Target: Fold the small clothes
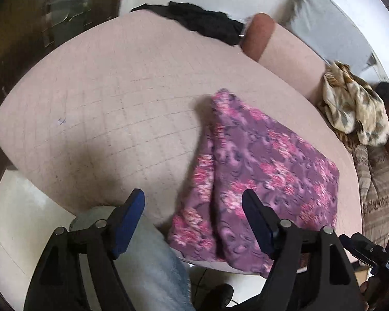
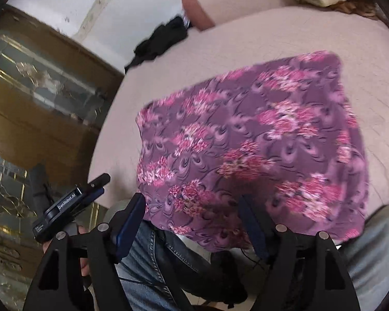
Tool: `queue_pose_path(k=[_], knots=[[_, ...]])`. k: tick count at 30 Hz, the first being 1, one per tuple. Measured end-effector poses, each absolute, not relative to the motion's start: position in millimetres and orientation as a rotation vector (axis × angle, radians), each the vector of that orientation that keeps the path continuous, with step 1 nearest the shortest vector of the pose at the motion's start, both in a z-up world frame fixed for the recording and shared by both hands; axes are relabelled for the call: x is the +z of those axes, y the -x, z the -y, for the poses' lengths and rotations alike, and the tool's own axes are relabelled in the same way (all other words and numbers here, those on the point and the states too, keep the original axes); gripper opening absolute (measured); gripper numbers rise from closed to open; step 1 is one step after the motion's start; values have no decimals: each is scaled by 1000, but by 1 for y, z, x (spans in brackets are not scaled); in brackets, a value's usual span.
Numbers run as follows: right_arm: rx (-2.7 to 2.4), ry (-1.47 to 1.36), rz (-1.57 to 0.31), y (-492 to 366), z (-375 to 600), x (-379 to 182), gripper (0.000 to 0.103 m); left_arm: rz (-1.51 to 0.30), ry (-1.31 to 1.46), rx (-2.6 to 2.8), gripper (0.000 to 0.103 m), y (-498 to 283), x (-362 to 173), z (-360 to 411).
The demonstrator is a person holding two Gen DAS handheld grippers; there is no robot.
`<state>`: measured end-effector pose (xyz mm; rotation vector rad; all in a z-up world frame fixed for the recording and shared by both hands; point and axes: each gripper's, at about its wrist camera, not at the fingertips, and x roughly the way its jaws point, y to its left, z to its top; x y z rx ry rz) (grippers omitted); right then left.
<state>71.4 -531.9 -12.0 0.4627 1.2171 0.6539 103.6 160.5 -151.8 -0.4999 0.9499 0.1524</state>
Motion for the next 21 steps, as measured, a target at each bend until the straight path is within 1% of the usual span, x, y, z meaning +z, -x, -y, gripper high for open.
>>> queue_pose_path(k=[6, 7, 8, 11, 14, 15, 16, 17, 18, 20, 21], knots=[[715, -388, -1236, -98, 494, -12, 78, -1014, 604, 68, 77, -122, -178, -168], [726, -380, -1245, -103, 487, -14, 78, -1017, 607, 47, 79, -128, -181, -165], [737, -372, -1250, -108, 480, -14, 78, -1026, 594, 42, 81, -134, -185, -162], [763, -367, -1260, -120, 465, -14, 78, -1077, 547, 41, 81, -152, -199, -154], [767, -368, -1274, -129, 454, -16, 78, -1155, 510, -13, 81, -167, -217, -141], [765, -367, -1273, -132, 451, -16, 78, -1146, 492, -12, 79, -167, -218, -138], [767, -365, -1271, -134, 449, -16, 78, -1137, 473, -9, 68, -167, -217, -136], [774, -361, -1272, -137, 445, -16, 78, -1123, 432, -4, 51, -165, -216, -133], [785, -360, -1278, -139, 440, -17, 78, -1119, 430, -14, 46, -164, -215, -132], [816, -356, -1301, -144, 429, -19, 78, -1109, 470, -58, 24, -162, -213, -131], [847, -355, -1317, -148, 420, -19, 78, -1105, 478, -72, 21, -160, -212, -129]])
